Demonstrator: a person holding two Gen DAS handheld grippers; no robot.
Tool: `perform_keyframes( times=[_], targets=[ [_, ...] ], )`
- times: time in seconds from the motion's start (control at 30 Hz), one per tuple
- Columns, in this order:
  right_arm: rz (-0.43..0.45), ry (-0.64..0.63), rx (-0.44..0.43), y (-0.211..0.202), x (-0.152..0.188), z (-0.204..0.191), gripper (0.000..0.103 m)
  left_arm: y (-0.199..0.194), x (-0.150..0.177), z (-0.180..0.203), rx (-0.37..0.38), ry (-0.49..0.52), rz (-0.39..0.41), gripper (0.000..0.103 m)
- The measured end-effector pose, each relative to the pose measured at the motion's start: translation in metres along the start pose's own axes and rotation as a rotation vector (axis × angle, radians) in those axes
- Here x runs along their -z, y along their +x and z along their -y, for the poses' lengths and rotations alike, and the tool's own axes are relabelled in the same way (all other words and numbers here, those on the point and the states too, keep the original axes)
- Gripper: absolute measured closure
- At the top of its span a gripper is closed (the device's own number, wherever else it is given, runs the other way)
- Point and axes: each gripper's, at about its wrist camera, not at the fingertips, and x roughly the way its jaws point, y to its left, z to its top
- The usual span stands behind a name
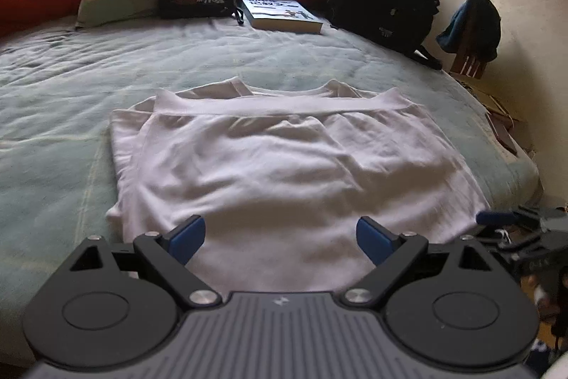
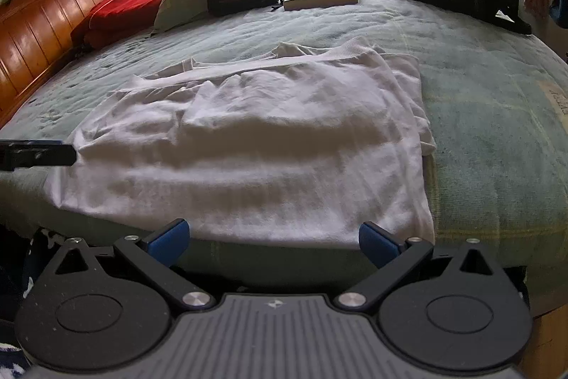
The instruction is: Fold clothes
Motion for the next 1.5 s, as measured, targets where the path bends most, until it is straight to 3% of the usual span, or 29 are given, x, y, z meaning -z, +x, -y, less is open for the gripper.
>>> perform_keyframes(
  times=[0.1, 0.27, 0.4, 0.5, 0.6, 0.77, 1.07, 1.17, 1.23, 1.5],
  targets=[
    [0.017, -0.005, -0.015, -0.002, -0.001, -0.002, 0.0, 0.015, -0.01, -0.006, -0.012, 0.015, 0.018, 0.011],
    [0.024, 0.002, -0.009, -0.001, -0.005, -0.003, 0.0, 0.045, -0.017, -0.04, -0.037, -0.109, -0.052, 0.012],
    [0.036, 0.016, -0.008, 0.002, -0.009, -0.004, 0.0, 0.025, -0.025, -0.058, 0.041, -0.152, -0.018, 0.011],
    [0.069, 0.031, -0.039, 0.002, -0.015, -0.005, 0.0, 0.012, -0.034, -0.082, 0.042, -0.197, 0.012, 0.011],
    [0.091, 0.04, -0.073, 0.003, -0.019, -0.007, 0.0, 0.011, -0.037, -0.116, 0.05, -0.284, -0.021, 0.011],
    [0.147, 0.053, -0.096, 0.002, -0.022, -0.01, 0.0, 0.03, -0.029, -0.154, 0.209, -0.411, -0.129, 0.011],
    [0.163, 0.12, -0.111, 0.007, -0.029, -0.005, 0.0, 0.045, -0.032, -0.163, 0.303, -0.441, -0.151, 0.011],
    [0.158, 0.121, -0.11, 0.01, -0.029, -0.004, 0.0, 0.037, -0.027, -0.165, 0.374, -0.472, -0.104, 0.011],
    [0.144, 0.132, -0.106, 0.014, -0.028, -0.003, 0.0, 0.04, -0.021, -0.164, 0.404, -0.507, -0.127, 0.011],
    [0.154, 0.108, -0.093, 0.012, -0.025, -0.006, 0.0, 0.012, 0.001, -0.149, 0.383, -0.422, -0.158, 0.019]
  ],
)
